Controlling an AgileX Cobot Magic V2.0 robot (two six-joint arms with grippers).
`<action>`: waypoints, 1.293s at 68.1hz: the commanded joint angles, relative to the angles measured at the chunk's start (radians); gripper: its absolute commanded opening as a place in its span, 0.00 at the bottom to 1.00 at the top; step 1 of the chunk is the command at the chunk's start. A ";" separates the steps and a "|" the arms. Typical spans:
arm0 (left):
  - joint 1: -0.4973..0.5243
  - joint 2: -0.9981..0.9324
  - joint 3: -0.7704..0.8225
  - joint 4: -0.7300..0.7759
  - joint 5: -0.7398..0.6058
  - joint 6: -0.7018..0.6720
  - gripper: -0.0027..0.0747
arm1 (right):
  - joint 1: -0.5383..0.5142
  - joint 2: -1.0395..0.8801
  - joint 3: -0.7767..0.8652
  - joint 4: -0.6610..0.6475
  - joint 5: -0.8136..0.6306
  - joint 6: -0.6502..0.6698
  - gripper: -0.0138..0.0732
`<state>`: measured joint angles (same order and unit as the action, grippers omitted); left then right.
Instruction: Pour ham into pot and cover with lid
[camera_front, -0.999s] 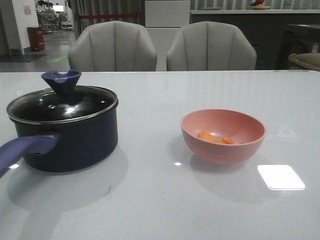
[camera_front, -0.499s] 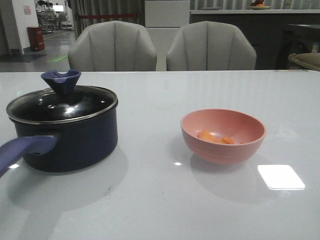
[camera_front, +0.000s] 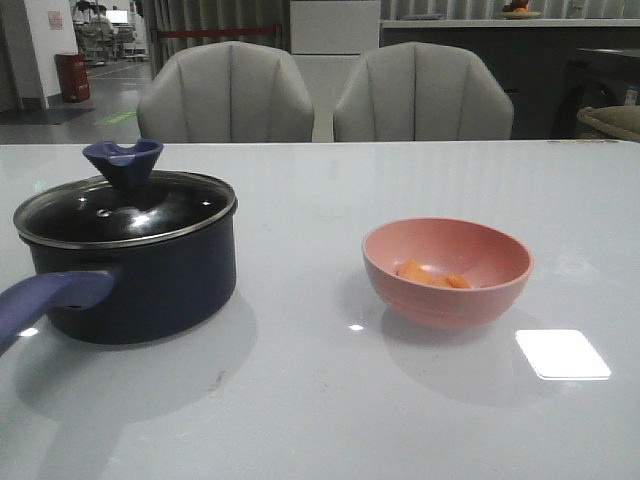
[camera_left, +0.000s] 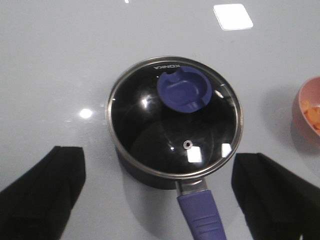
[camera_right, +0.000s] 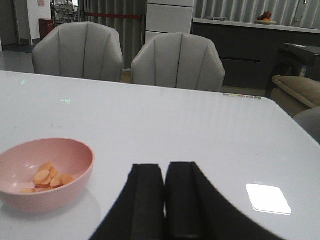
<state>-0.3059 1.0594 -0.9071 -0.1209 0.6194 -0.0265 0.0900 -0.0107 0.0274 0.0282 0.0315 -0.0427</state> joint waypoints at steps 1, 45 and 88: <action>-0.039 0.111 -0.131 -0.017 -0.022 -0.011 0.85 | -0.004 -0.019 -0.005 -0.004 -0.087 -0.003 0.35; -0.112 0.668 -0.704 0.156 0.409 -0.238 0.81 | -0.004 -0.020 -0.005 -0.004 -0.087 -0.003 0.35; -0.114 0.798 -0.784 0.152 0.499 -0.305 0.81 | -0.004 -0.020 -0.005 -0.004 -0.087 -0.003 0.35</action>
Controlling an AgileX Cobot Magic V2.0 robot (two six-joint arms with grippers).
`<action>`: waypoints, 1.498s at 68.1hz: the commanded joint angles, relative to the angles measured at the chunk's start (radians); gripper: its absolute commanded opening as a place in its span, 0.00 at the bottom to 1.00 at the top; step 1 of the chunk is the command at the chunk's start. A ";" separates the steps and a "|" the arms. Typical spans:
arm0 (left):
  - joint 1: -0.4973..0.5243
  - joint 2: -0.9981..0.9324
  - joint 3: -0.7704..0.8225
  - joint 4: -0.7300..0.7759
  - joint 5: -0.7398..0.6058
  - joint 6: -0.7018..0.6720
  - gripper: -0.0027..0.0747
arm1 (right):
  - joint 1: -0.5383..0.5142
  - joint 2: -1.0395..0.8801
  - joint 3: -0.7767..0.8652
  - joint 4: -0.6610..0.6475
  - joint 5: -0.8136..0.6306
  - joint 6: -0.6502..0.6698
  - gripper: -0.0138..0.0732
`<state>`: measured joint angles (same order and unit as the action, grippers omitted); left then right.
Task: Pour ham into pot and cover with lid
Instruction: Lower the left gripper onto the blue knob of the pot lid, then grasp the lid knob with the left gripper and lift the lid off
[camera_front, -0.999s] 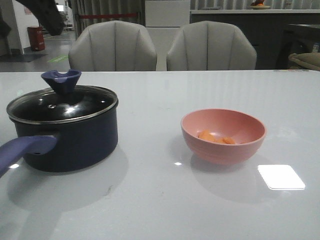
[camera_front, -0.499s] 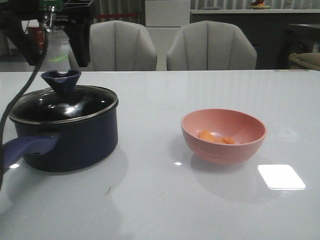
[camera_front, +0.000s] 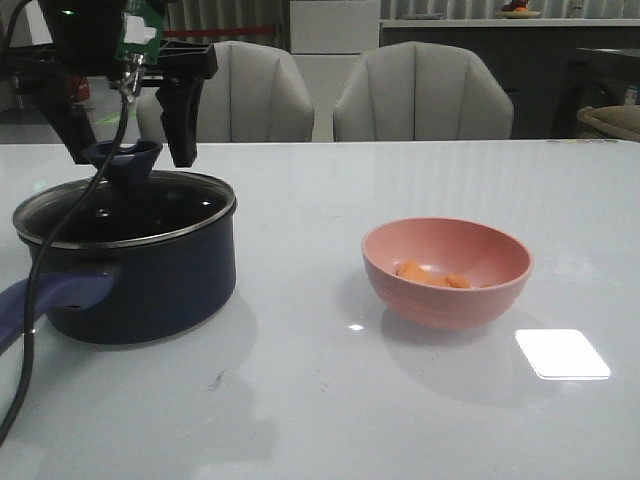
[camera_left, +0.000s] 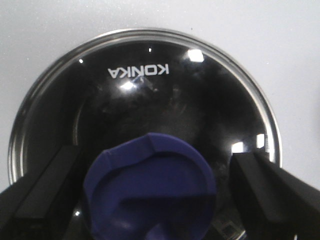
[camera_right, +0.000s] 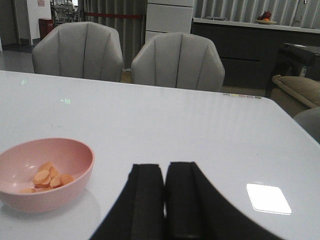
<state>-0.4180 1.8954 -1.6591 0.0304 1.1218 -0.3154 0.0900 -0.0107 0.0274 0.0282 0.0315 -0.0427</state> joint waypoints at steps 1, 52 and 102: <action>-0.002 -0.034 -0.032 0.000 0.002 -0.016 0.81 | -0.004 -0.020 -0.005 -0.004 -0.087 -0.003 0.35; -0.002 -0.108 -0.038 0.014 -0.028 -0.001 0.33 | -0.004 -0.020 -0.005 -0.004 -0.087 -0.003 0.35; 0.537 -0.342 0.244 -0.054 -0.131 0.281 0.33 | -0.004 -0.020 -0.005 -0.004 -0.087 -0.003 0.35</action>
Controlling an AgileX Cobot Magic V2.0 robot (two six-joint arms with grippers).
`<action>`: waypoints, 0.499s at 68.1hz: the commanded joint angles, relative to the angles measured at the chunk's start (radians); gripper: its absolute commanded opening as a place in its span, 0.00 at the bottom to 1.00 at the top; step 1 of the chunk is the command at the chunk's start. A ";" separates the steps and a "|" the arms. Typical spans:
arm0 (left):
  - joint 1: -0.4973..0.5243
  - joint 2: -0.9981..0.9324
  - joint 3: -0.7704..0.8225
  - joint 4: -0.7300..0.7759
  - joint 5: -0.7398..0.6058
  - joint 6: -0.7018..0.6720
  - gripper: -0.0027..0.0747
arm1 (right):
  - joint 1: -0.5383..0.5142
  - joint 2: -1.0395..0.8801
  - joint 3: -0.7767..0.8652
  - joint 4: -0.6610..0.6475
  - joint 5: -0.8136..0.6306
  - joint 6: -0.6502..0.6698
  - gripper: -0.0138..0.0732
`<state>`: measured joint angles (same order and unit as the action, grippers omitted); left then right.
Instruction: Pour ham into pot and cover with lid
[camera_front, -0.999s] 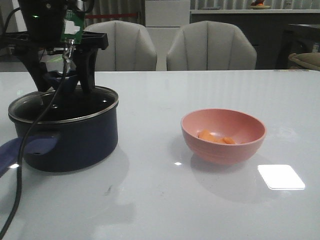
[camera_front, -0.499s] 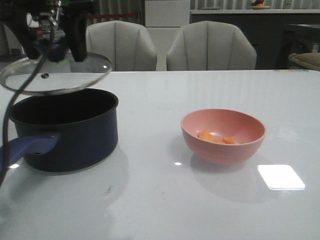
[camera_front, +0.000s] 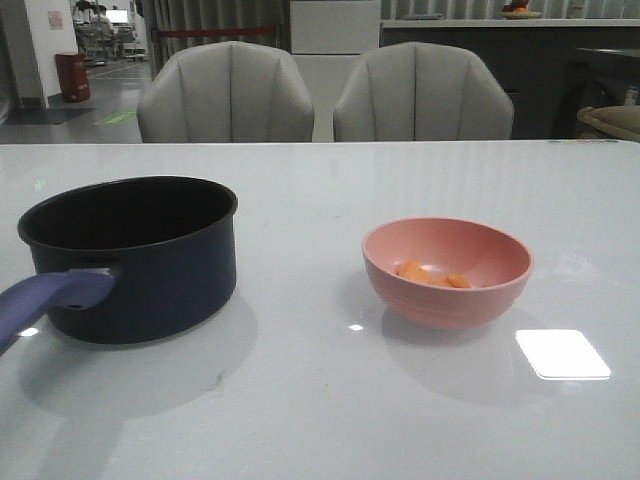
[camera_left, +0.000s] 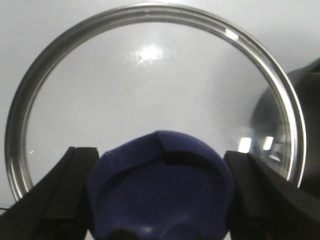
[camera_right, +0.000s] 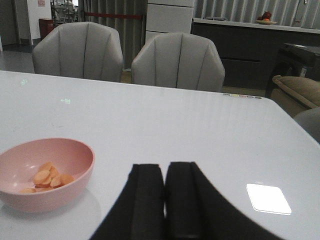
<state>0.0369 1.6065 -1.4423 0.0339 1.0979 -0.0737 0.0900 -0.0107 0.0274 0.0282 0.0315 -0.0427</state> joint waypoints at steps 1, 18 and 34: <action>0.094 -0.053 0.038 -0.067 -0.120 0.049 0.33 | -0.004 -0.020 -0.005 -0.004 -0.087 -0.003 0.35; 0.141 -0.042 0.217 -0.094 -0.270 0.067 0.33 | -0.004 -0.020 -0.005 -0.004 -0.087 -0.003 0.35; 0.129 0.032 0.317 -0.087 -0.338 0.067 0.33 | -0.004 -0.020 -0.005 -0.004 -0.087 -0.003 0.35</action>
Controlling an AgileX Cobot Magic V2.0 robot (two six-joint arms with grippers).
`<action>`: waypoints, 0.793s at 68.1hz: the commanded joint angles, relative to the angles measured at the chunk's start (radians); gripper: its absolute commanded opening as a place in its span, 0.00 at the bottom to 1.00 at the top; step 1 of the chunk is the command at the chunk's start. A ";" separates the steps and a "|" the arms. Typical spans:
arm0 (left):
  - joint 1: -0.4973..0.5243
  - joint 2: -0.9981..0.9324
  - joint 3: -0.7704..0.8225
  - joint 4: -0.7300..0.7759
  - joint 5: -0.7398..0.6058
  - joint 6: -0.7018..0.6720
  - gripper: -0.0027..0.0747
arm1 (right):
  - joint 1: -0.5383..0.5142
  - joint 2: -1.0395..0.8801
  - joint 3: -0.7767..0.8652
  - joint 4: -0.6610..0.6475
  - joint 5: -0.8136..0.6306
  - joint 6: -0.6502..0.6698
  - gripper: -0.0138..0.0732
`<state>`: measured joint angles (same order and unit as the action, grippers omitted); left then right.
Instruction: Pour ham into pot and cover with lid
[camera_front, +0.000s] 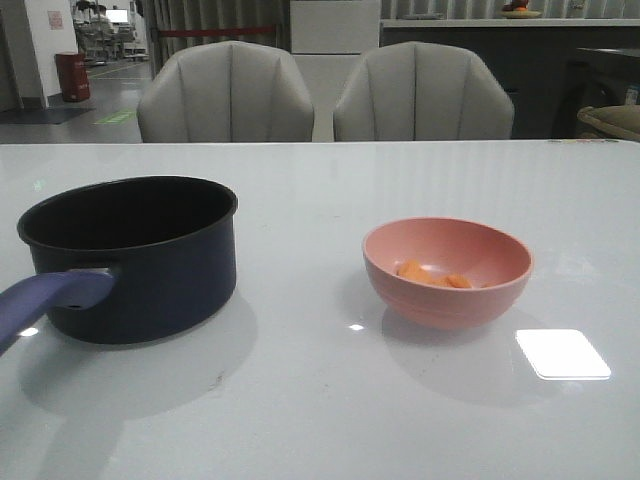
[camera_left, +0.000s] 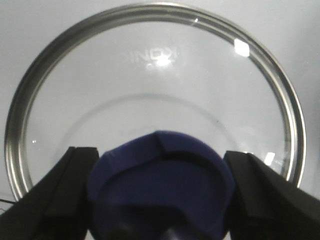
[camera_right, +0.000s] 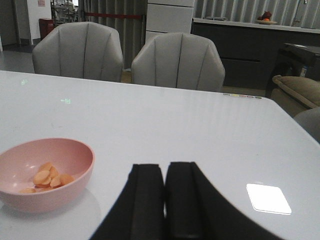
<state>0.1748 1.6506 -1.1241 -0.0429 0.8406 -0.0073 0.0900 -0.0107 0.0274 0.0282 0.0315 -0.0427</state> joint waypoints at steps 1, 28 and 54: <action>-0.009 -0.006 0.002 -0.010 -0.086 0.001 0.33 | -0.004 -0.020 -0.005 -0.004 -0.087 -0.003 0.35; -0.009 0.063 0.008 -0.013 -0.101 0.007 0.80 | -0.004 -0.020 -0.005 -0.004 -0.087 -0.003 0.35; -0.053 -0.062 -0.028 -0.009 -0.090 0.007 0.81 | -0.004 -0.020 -0.005 -0.004 -0.087 -0.003 0.35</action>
<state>0.1484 1.7027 -1.1206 -0.0474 0.7741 0.0000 0.0900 -0.0107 0.0274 0.0282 0.0315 -0.0427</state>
